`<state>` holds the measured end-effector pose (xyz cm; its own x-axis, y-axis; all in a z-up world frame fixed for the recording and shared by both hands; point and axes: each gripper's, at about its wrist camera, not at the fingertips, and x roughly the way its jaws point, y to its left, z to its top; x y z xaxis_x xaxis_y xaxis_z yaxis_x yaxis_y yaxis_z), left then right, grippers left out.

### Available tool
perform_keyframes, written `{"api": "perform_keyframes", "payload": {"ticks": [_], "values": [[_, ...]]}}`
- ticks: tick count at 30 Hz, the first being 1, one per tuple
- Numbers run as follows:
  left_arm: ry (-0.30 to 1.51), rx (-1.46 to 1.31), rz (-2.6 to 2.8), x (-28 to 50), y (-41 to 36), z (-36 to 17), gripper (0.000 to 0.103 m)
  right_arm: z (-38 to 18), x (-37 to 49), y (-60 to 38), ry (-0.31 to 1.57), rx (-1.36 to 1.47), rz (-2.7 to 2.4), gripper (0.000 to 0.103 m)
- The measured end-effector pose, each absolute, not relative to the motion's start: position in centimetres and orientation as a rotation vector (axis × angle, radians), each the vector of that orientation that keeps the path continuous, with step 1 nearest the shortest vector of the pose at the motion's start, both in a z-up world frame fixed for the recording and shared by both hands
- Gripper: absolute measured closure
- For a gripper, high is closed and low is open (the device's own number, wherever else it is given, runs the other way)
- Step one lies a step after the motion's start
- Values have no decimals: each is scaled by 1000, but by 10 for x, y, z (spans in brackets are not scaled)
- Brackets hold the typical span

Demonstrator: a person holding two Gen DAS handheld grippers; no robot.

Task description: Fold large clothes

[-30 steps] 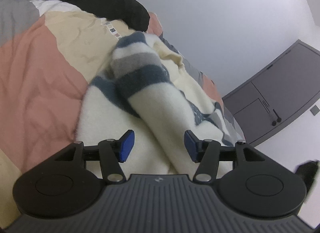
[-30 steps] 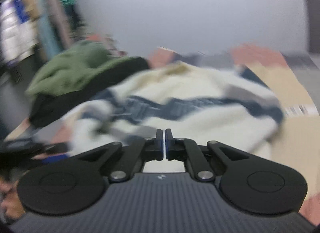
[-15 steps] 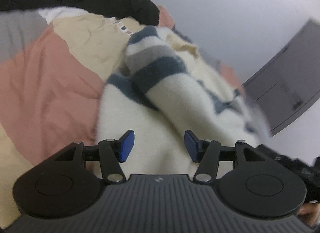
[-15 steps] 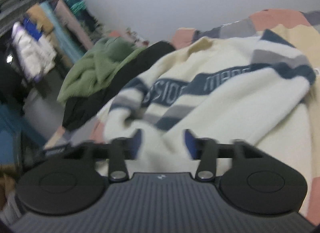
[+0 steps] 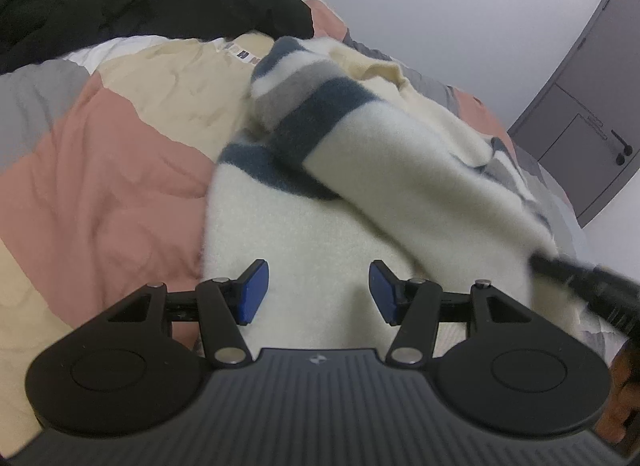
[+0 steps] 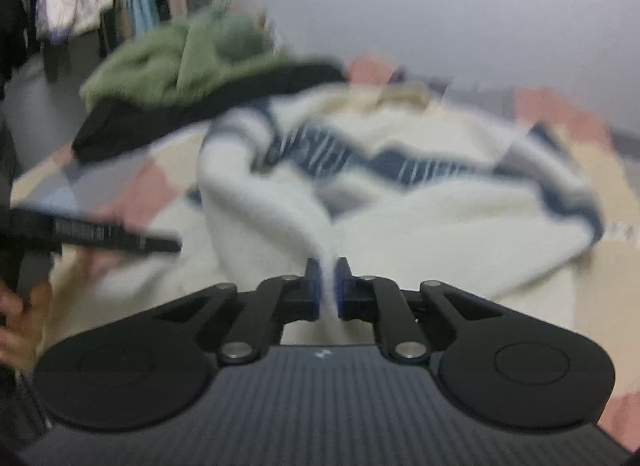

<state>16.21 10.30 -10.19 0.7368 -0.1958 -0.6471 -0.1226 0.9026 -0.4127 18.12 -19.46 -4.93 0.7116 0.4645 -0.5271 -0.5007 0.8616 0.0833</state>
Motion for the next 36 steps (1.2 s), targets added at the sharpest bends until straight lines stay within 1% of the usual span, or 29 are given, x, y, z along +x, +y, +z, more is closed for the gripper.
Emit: {"api": "perform_keyframes", "payload": {"ticks": [2,4,10,13,15,16,17,18,19,20,21,24,27,32,36], "values": [[745,-463,-43,162,105,-102,41,-39,186,-207,521,2,500,94],[747,-463,-42,163,105,-102,41,-36,199,-222,519,65,435,94],[751,-442,-39,163,101,-101,41,-89,254,-249,731,206,304,93],[750,-442,-37,156,101,-99,41,-92,251,-245,730,199,295,92],[744,-453,-31,148,105,-96,41,-85,243,-249,725,224,298,87],[738,-461,-27,143,107,-94,41,-80,237,-252,724,244,292,80],[732,-468,-22,138,109,-92,40,-76,230,-257,724,266,283,65],[725,-475,-14,132,111,-89,38,-70,222,-263,719,292,273,57],[719,-481,-3,125,113,-86,38,-65,212,-268,707,318,268,41],[713,-487,10,118,116,-83,37,-59,202,-276,692,342,261,30],[706,-495,22,112,118,-80,35,-54,193,-282,680,353,245,27],[695,-524,60,96,126,-75,33,-43,166,-297,651,352,178,27],[713,-591,92,84,137,-79,33,-48,145,-309,676,358,83,27],[778,-709,93,78,142,-97,33,-78,135,-327,819,511,36,27],[785,-800,61,76,141,-107,33,-111,143,-334,975,671,66,27]]}}
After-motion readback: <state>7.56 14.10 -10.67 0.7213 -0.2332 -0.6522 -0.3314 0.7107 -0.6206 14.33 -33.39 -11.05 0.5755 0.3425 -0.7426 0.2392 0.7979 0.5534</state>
